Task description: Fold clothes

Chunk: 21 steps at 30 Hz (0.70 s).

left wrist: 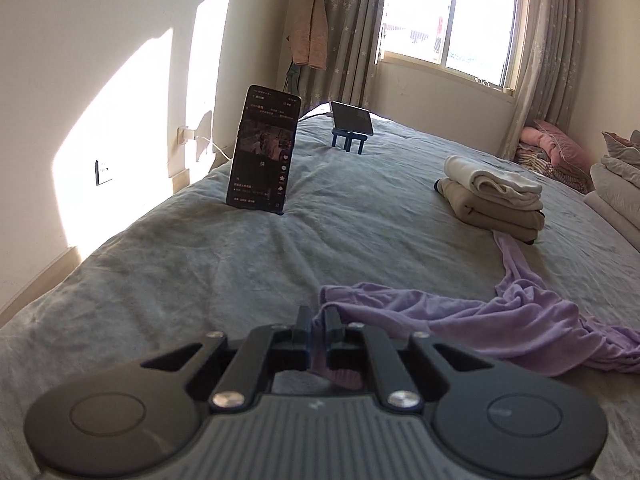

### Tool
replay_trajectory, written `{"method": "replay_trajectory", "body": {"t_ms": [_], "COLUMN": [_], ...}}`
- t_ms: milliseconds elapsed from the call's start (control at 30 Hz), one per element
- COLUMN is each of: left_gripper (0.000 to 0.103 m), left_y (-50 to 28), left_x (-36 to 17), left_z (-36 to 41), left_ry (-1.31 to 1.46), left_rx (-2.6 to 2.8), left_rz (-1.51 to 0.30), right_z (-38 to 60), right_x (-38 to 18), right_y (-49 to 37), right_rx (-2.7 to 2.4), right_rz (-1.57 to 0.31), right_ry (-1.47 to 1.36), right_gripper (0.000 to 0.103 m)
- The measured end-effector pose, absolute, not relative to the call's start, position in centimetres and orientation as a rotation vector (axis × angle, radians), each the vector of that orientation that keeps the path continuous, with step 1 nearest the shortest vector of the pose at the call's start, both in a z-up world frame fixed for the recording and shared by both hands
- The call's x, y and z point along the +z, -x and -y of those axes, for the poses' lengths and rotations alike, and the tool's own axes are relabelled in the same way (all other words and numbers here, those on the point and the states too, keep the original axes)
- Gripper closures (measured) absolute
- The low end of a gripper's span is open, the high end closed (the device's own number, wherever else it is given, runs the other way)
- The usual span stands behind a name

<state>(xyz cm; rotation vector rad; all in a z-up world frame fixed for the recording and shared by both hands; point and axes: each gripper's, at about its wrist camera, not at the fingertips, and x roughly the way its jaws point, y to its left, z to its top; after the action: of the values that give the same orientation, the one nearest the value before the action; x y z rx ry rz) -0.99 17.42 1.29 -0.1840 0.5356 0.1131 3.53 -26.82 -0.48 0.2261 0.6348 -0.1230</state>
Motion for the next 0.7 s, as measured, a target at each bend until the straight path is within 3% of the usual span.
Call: {"method": "replay_trajectory", "body": {"t_ms": [533, 633, 700], "left_gripper": [0.098, 0.103, 0.103], "left_y": [-4.9, -7.5, -9.3], "left_x": [4.0, 4.4, 4.7], "left_z": [-15.5, -15.5, -15.4], "left_ry": [0.128, 0.118, 0.116], "left_rx": [0.133, 0.129, 0.122], "left_rz": [-0.472, -0.483, -0.489], "right_z": [16.9, 15.8, 15.3], "right_x": [-0.4, -0.9, -1.3], "right_y": [-3.2, -3.4, -3.6], "right_rx": [0.342, 0.395, 0.415], "right_rz": [-0.594, -0.597, -0.598], "right_ry": [-0.022, 0.022, 0.037], "right_gripper": [0.036, 0.036, 0.042]}}
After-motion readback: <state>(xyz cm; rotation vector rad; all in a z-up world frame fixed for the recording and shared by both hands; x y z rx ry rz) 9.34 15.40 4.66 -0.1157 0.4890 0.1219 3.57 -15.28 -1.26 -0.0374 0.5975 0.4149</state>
